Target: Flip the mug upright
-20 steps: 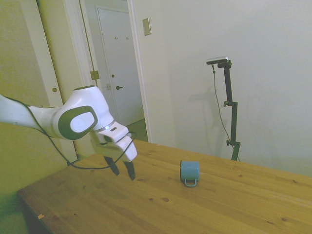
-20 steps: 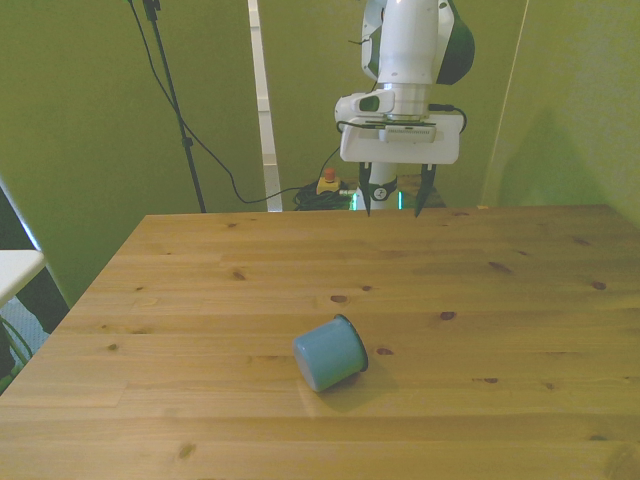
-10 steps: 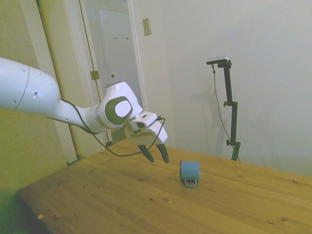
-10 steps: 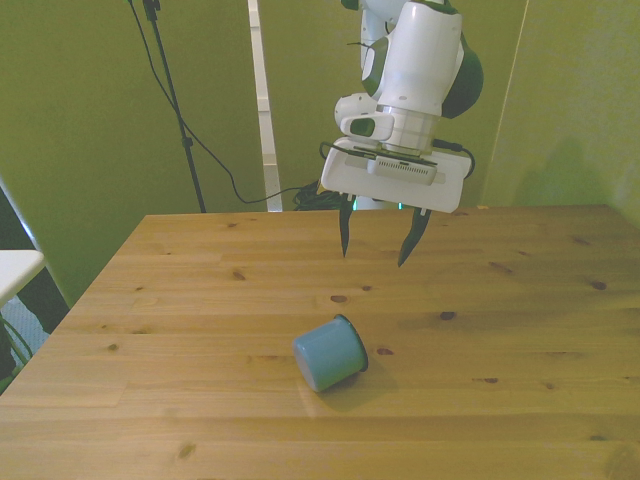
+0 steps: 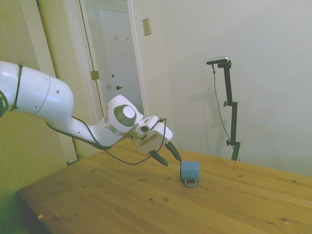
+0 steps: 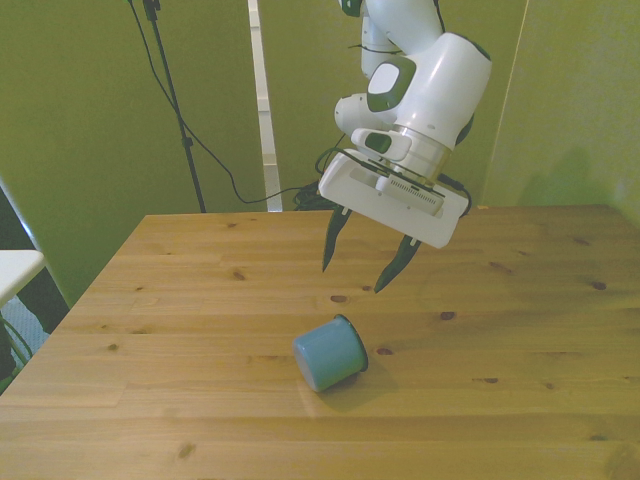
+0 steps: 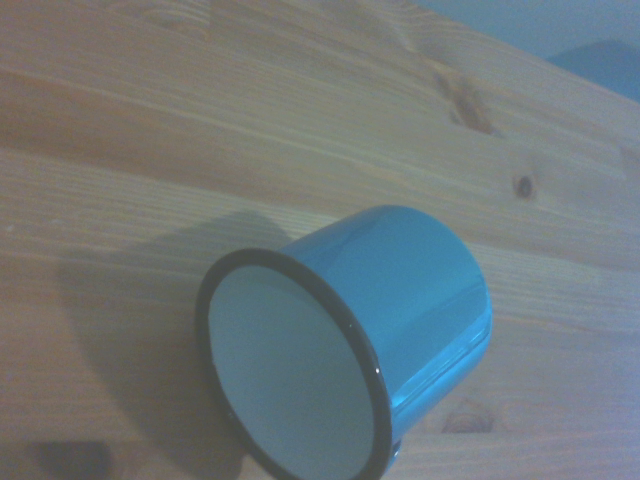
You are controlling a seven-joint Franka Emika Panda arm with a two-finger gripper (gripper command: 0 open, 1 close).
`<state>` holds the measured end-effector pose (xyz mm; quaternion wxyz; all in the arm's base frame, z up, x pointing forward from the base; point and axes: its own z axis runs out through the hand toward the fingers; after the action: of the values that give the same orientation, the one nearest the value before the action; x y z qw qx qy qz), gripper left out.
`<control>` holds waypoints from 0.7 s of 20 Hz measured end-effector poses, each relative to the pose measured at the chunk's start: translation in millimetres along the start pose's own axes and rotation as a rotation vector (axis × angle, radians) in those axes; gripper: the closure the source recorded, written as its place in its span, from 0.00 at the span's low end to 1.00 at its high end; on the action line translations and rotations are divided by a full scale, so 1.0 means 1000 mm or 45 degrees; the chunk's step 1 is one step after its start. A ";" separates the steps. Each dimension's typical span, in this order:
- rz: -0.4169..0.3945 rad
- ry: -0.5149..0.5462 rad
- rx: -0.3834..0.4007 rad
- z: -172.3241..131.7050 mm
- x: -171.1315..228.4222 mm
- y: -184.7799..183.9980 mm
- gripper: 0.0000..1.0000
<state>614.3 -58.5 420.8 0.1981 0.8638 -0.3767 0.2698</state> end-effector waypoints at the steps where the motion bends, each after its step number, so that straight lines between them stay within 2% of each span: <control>1: -0.001 0.032 -0.019 0.006 -0.002 -0.003 0.00; 7: 0.024 0.211 -0.141 0.043 -0.003 -0.015 0.00; 14: 0.056 0.403 -0.248 0.061 -0.005 -0.031 0.00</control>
<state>654.3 -69.3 366.6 0.3316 0.7788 -0.3841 0.3688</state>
